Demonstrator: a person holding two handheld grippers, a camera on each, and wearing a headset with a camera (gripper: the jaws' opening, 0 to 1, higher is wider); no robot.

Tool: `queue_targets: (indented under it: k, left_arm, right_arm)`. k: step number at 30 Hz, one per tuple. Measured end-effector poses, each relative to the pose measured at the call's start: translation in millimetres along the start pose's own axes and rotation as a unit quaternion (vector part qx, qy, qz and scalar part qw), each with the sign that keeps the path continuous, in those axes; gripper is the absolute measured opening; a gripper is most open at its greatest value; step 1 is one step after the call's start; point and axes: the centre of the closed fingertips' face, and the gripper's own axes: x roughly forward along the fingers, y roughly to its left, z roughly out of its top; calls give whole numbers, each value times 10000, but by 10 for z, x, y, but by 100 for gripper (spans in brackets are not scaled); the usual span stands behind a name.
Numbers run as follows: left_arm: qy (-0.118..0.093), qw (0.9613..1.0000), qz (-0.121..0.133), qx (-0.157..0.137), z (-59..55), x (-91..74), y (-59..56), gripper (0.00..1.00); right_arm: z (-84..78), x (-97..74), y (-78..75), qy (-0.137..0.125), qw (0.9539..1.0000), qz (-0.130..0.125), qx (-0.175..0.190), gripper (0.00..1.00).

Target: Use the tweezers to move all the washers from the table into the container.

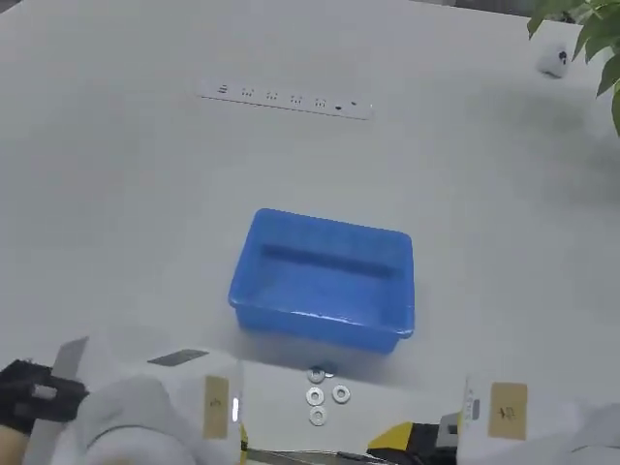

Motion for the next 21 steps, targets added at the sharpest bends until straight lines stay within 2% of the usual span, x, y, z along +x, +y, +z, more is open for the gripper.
queue_targets:
  k: [2,3,8,11,16,21]
  left_arm:
    - [-222,9997,29,106,94,-69,15,0]
    - [-320,9995,33,68,141,-124,20,0]
    - [-579,9978,-16,333,293,-321,-19,0]
    - [-632,9973,-124,350,333,-416,-62,0]
    - [-639,9967,-122,492,374,-464,-33,0]
    - [-580,9967,-186,541,395,-457,-14,0]
  right_arm:
    - [7,-2,-7,12,10000,-40,-41,14]
    - [9,0,-12,6,10000,-64,-58,14]
    - [20,22,-28,-33,9998,-118,-140,15]
    - [44,41,-53,-48,9998,-108,-169,16]
    - [86,58,-83,-2,9992,-133,-377,17]
    - [84,56,-134,-123,9994,-230,-243,17]
